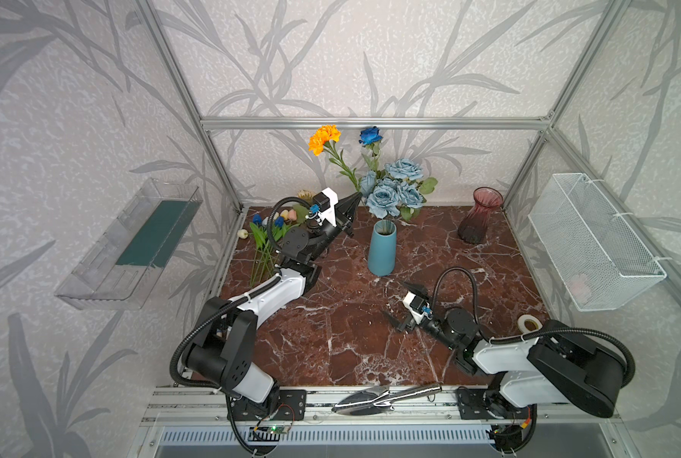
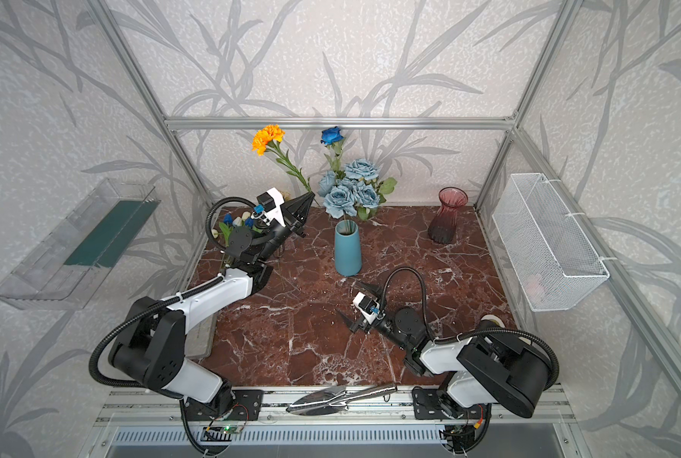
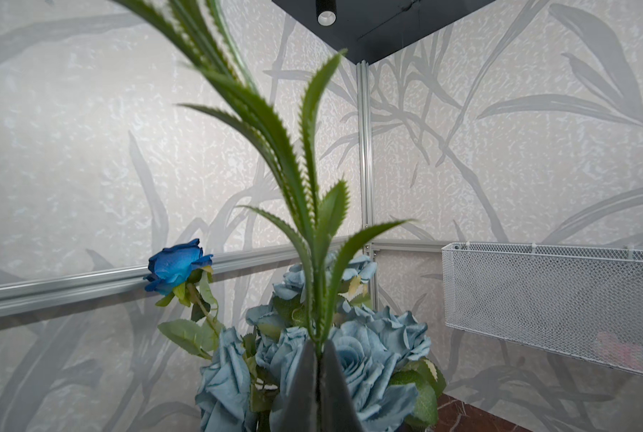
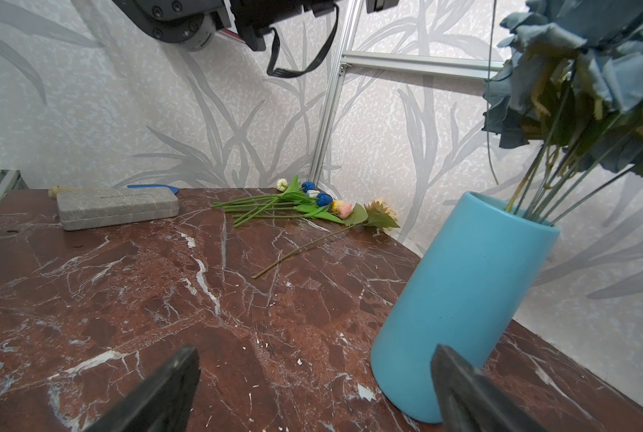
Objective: Arrange the flowers into the vase
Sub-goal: 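Carry the marigold over the light-blue vase with the left gripper, then lower the marigold stem into the vase and open the left gripper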
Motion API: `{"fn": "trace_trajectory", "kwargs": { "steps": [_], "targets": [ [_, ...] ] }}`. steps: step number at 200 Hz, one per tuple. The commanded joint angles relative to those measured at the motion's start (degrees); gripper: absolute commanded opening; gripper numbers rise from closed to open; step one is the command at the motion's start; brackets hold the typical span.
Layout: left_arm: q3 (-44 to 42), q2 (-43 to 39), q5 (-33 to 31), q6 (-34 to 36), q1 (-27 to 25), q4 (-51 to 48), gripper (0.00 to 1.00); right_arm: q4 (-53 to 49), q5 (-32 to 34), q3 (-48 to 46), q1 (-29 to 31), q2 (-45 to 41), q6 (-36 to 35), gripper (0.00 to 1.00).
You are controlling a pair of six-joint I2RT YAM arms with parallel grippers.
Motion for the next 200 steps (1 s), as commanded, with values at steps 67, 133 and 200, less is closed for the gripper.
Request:
{"fn": "trace_trajectory", "kwargs": {
  "steps": [67,133,200],
  "targets": [
    [0.40,7.51,1.18,-1.71,0.17,3.90,0.00,2.40,0.10,-0.34,0.55,0.26,-0.58,0.97],
    [-2.11,7.76,0.70,-0.80,-0.94,0.15,0.00,2.42,-0.24,0.26,0.50,1.54,-0.28,0.97],
    [-2.84,9.20,1.56,0.36,-1.76,-3.24,0.00,2.75,-0.06,0.43,0.55,2.03,-0.39,0.97]
  ]
}}
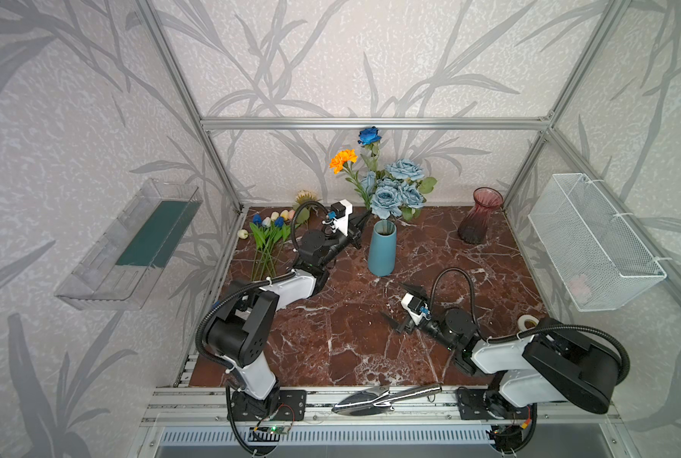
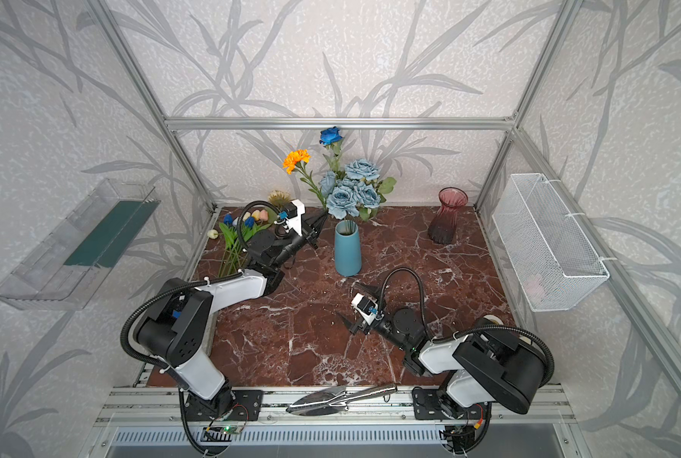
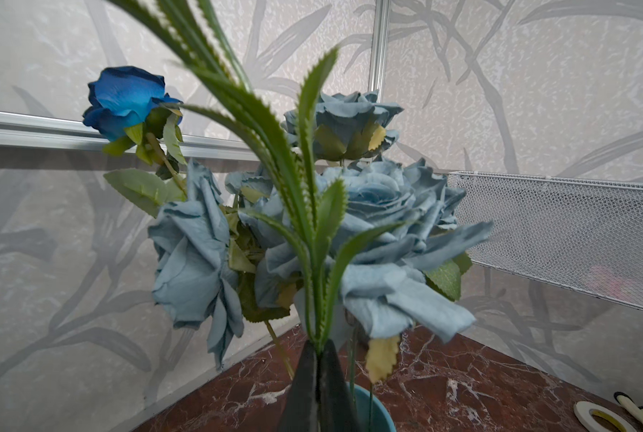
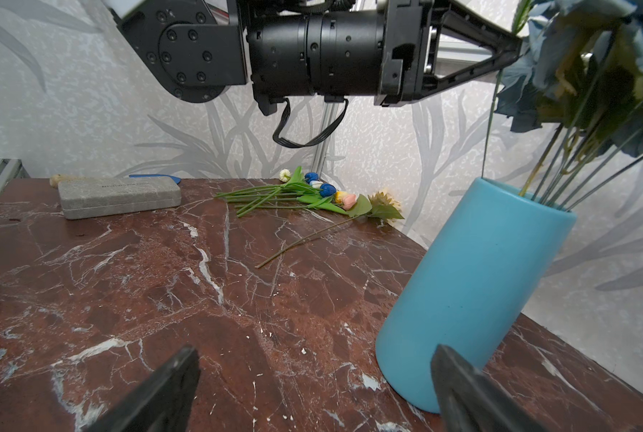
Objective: Arrange the flowers into the vase
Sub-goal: 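Lower the marigold stem into the vase and open the left gripper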
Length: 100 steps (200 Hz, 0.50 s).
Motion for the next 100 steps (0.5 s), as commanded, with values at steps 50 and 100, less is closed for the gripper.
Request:
{"fn": "trace_trajectory", "kwargs": {
  "steps": [50,100],
  "targets": [
    [-1.16,1.91,2.54,2.10,-0.65,-2.73,0.16,2.60,-0.40,0.44,0.39,0.35,-0.22,0.97],
    [-2.36,-1.46,1.83,5.04,-0.65,-10.92,0.35,2.07,-0.50,0.35,0.37,-0.30,-0.32,0.97]
  ]
}}
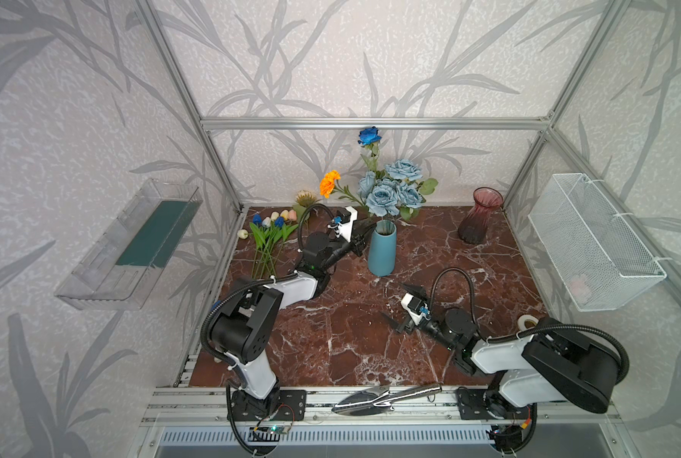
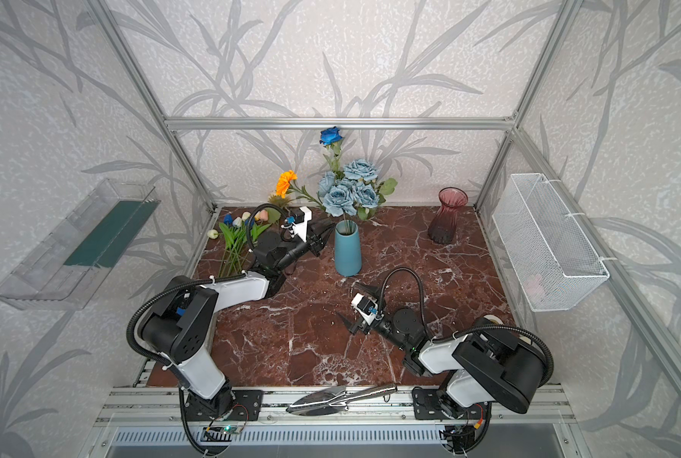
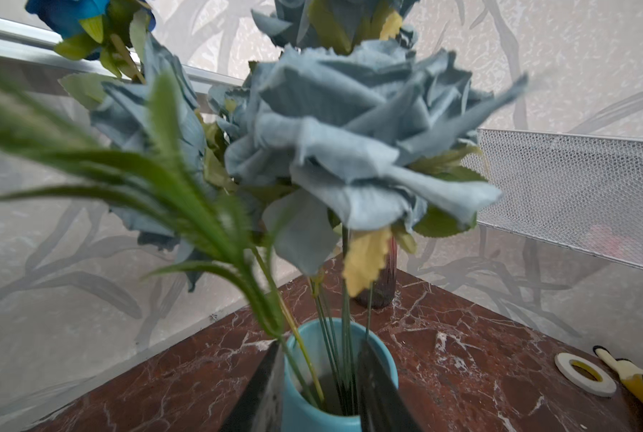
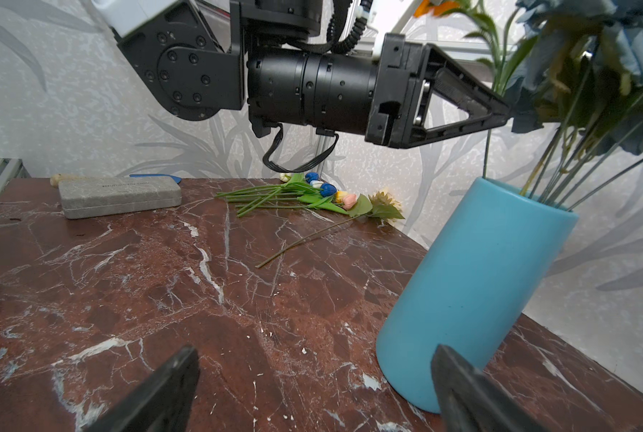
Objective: Arrange the flowers into the vase
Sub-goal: 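Lower the marigold stem into the vase and open the left gripper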
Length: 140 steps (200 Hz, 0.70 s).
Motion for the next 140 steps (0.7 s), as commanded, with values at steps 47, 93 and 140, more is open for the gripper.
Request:
{"fn": "trace_trajectory", "kwargs": {
  "steps": [47,93,140],
  "targets": [
    [-4.29,-10.82,-1.80,6.03,0.05,-16.90,0.46,2.05,-0.66,0.43,0.39,-0.31,-0.13,0.97],
    [-11.00,-20.54,-7.41,7.07,1.74,-22.18,0.51,2.50,-0.98,0.44,0.39,-0.17,0.35,0.97],
    [-14.00,-24.07,-23.35,-0.74,9.35,-27.78,0.52,2.49,-0.92,0.26,0.48,-0.52,0.16,0.98]
  ]
}}
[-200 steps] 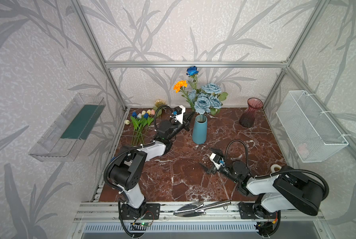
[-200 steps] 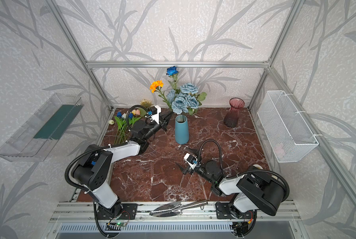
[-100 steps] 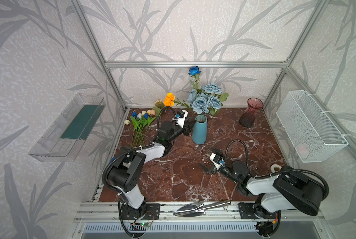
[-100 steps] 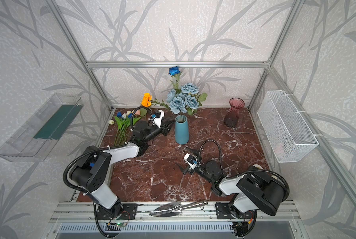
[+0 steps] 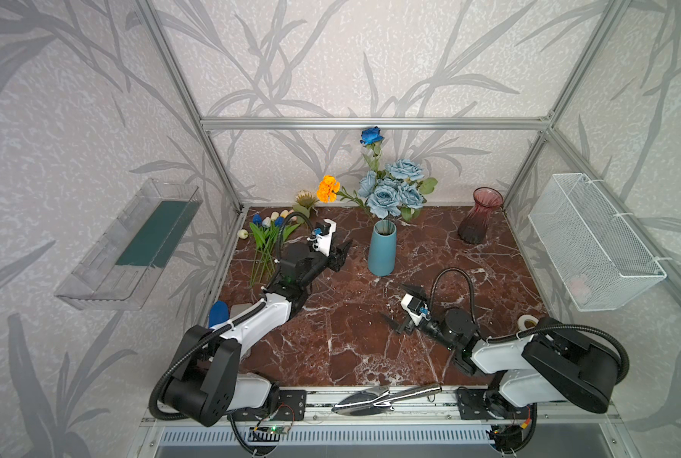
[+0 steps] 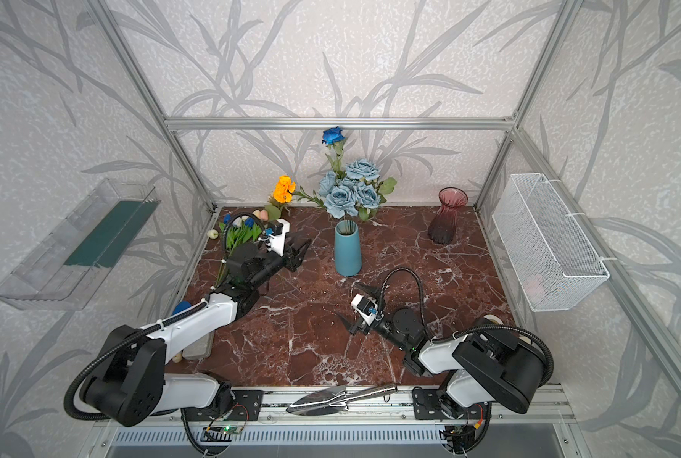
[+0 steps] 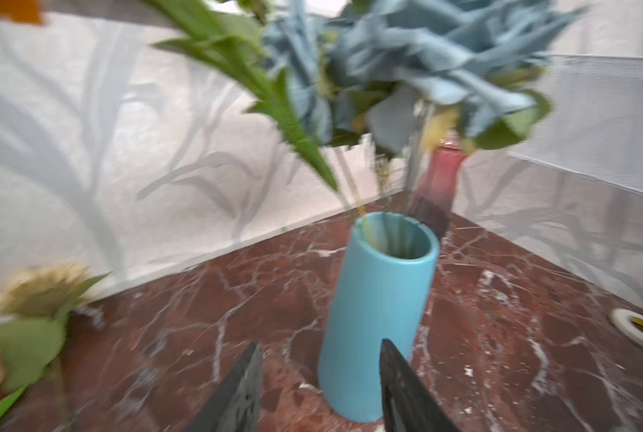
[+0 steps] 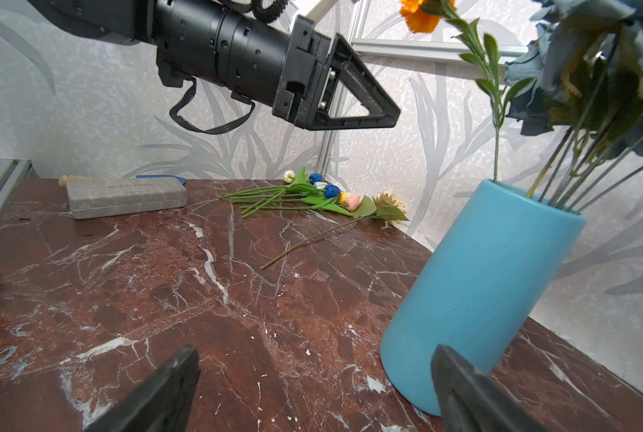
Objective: Arrange the flowers into the vase
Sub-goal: 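Lower the marigold stem into the vase and open the left gripper, then move the left gripper back to the pile and grasp the sunflower stem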
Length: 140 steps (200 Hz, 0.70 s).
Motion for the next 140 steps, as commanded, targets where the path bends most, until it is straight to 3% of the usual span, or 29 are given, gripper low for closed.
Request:
{"fn": "trace_trajectory", "kwargs": {
  "steps": [1,34,76,116,140],
  "targets": [
    [-1.15,-1.27,-11.99,-4.36,2.80,-4.72,0.52,2.42,-0.09,0.22,0.42,-0.52,0.06,0.98],
    [2.21,1.66,-22.30,-8.55,5.78,-14.21,0.53,2.43,0.35,0.04,0.44,-0.88,-0.21,0.98],
    [15.02,12.91,-23.98,-10.78,10.01,-32.26,0.58,2.44,0.44,-0.18,0.59,-1.18,-0.47,0.98],
    [34.81,27.33,-25.24,-9.73,10.59,-54.38,0.60,1.92,0.61,-0.35,0.81,-1.96,-0.75,0.98],
    [43.75,34.58,-25.21,-8.17,10.64,-61.01,0.63,1.66,0.70,-0.52,0.93,-2.28,-1.01,0.98]
  ]
}}
